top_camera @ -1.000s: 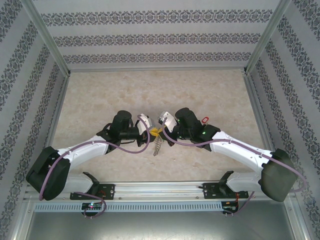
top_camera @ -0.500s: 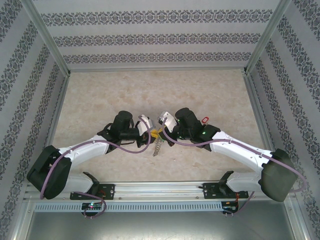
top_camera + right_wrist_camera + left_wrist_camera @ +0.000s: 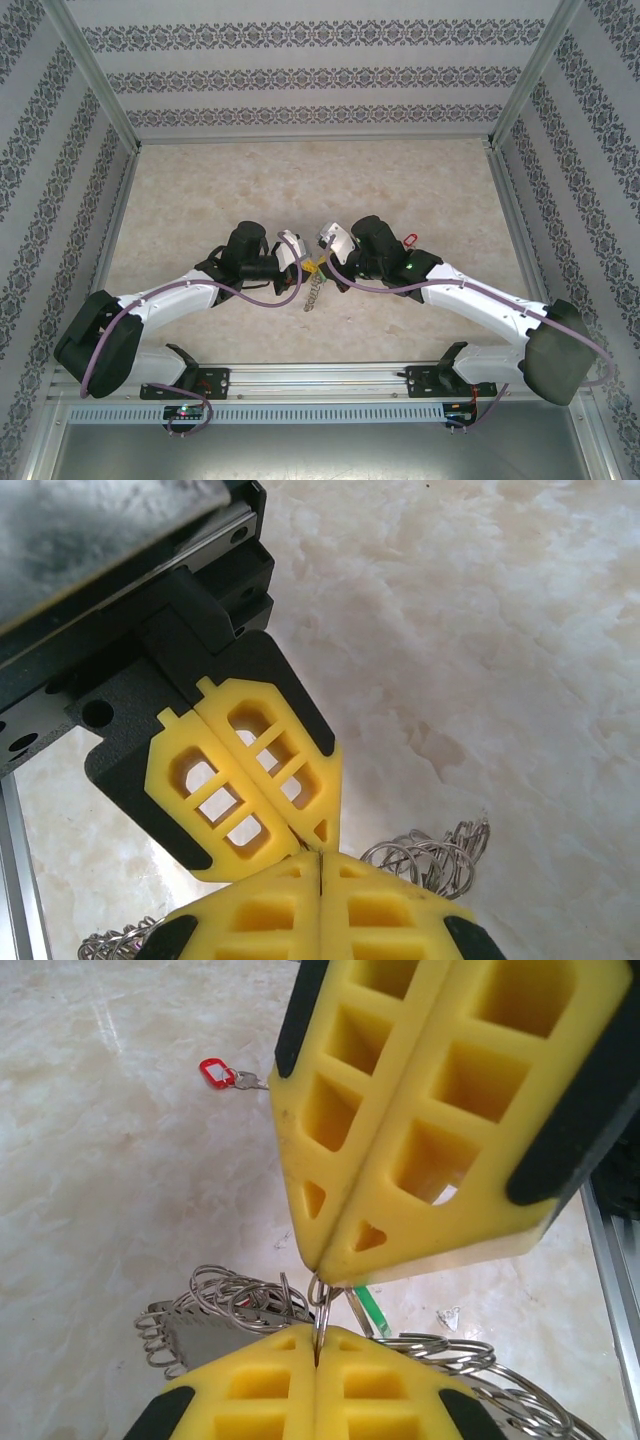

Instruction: Put the keys on the keyring

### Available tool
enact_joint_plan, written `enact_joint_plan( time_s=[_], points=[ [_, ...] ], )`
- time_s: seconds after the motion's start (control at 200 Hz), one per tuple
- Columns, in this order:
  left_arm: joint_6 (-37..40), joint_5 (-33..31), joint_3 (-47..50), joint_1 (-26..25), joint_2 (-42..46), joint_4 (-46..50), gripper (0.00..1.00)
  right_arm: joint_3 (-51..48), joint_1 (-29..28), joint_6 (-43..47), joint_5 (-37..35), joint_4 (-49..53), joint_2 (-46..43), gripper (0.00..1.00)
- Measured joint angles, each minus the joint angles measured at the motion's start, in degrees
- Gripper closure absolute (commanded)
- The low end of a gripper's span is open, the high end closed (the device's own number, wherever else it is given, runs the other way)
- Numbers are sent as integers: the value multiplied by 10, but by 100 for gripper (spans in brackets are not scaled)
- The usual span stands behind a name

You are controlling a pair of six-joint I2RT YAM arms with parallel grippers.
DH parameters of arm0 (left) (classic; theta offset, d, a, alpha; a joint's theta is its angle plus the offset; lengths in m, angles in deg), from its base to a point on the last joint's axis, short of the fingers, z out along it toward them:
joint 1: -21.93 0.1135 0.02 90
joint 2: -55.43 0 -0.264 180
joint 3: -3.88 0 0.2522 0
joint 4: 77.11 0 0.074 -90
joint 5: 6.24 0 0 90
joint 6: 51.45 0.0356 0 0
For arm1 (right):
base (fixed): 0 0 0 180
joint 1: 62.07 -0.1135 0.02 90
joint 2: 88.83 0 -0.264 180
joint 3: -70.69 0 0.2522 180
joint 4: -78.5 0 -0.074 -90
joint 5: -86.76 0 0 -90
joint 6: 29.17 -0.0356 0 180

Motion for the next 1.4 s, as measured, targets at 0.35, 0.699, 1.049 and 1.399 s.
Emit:
enact_joint_plan(
  time_s=[0.35, 0.699, 1.049, 1.399],
  points=[
    [0, -1, 4, 0, 3, -4, 100, -17, 2, -5, -11, -6, -10, 100],
    [-3, -9, 15, 0, 13, -21, 100, -18, 9, -17, -13, -7, -10, 100],
    [-14, -9, 23, 0, 15, -39, 100, -18, 9, -19, -13, -7, -10, 100],
    [-18, -14, 35, 0, 24, -55, 100, -19, 9, -19, -13, -12, -10, 100]
  ],
)
